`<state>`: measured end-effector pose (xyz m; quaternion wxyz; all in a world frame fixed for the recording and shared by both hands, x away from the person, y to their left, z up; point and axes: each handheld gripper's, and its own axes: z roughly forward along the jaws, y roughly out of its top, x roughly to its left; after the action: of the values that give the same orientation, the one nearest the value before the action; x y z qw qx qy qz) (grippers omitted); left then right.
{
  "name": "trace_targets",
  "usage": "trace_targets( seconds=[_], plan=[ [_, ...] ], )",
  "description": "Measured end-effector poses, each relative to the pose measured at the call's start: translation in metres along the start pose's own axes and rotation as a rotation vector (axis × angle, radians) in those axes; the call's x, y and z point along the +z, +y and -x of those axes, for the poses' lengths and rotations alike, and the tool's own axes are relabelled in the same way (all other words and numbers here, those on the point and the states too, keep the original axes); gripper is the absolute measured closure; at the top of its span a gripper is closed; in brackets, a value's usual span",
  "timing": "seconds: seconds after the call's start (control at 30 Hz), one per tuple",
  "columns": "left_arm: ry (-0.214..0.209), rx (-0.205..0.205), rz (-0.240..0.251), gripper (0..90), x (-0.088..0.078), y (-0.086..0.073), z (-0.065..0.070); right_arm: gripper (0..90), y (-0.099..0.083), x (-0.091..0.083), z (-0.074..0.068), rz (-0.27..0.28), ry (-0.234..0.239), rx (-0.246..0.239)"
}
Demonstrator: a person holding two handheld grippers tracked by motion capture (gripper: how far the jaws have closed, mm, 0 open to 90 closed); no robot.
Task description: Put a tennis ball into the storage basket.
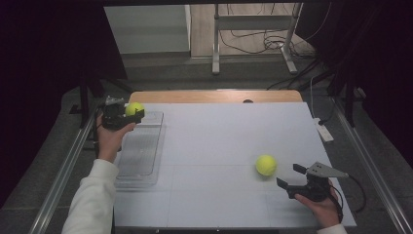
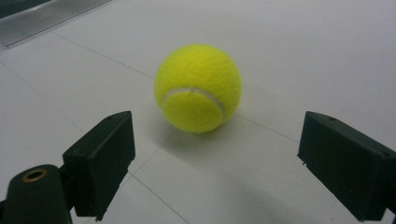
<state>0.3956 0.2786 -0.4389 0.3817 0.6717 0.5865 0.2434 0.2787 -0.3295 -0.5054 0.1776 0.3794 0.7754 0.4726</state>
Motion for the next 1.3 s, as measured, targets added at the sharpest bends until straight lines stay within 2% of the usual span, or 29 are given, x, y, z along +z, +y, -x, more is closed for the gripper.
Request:
trace_targets(
  seconds=[0.63, 1.1, 1.3],
  plan=[
    [0.023, -0.001, -0.050, 27.1, 0.008, -0.005, -0.006, 11.1, 0.000, 0.000, 0.000, -0.001, 0.000, -0.001],
    [0.035, -0.023, -0.099, 27.1, 0.015, -0.011, -0.014, 11.2, 0.000, 0.000, 0.000, -0.003, 0.000, 0.001],
    [0.041, -0.017, -0.110, 27.1, 0.016, -0.013, -0.016, 11.2, 0.000, 0.000, 0.000, -0.003, 0.000, 0.001]
  ],
)
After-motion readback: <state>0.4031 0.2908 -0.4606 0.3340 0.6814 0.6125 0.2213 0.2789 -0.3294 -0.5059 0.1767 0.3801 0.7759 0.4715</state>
